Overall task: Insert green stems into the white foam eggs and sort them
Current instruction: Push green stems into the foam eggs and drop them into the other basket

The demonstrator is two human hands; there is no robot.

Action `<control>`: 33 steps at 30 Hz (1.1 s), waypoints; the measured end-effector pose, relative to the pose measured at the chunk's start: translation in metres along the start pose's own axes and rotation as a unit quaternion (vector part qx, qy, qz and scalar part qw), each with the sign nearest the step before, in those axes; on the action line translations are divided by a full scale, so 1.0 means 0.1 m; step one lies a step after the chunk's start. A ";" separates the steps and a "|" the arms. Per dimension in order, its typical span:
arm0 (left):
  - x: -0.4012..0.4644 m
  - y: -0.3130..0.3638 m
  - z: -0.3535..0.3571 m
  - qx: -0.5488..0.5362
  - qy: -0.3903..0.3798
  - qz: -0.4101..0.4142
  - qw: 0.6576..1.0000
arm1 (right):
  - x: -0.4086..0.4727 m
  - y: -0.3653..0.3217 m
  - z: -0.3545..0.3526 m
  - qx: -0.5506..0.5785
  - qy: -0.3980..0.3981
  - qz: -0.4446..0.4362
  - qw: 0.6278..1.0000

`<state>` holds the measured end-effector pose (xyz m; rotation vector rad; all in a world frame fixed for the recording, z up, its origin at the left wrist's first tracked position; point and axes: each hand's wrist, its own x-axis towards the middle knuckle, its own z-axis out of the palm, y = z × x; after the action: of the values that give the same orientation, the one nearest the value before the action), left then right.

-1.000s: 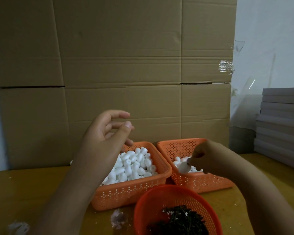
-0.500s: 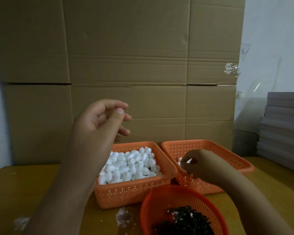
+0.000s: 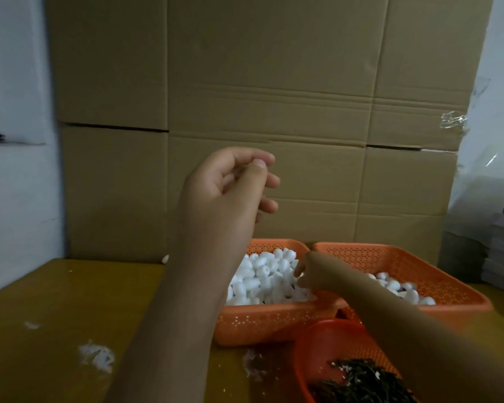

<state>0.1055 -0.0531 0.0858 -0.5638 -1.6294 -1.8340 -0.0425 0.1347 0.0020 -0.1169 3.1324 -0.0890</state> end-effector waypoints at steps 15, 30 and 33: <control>0.01 0.05 -0.05 -0.025 -0.008 0.006 1.000 | 0.37 0.02 0.28 0.018 -0.008 0.011 1.000; -0.03 -0.22 0.12 0.074 -0.110 -0.011 0.991 | -0.89 0.28 -0.07 0.418 0.244 -0.099 0.869; -0.07 -0.37 0.25 0.142 -0.143 -0.030 0.979 | -1.14 0.29 -0.15 0.493 0.258 -0.123 0.822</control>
<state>0.0832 -0.0252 0.0577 -0.6786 -2.0770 -1.5764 0.0689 0.1725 0.0153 -0.5425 3.0019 -1.9641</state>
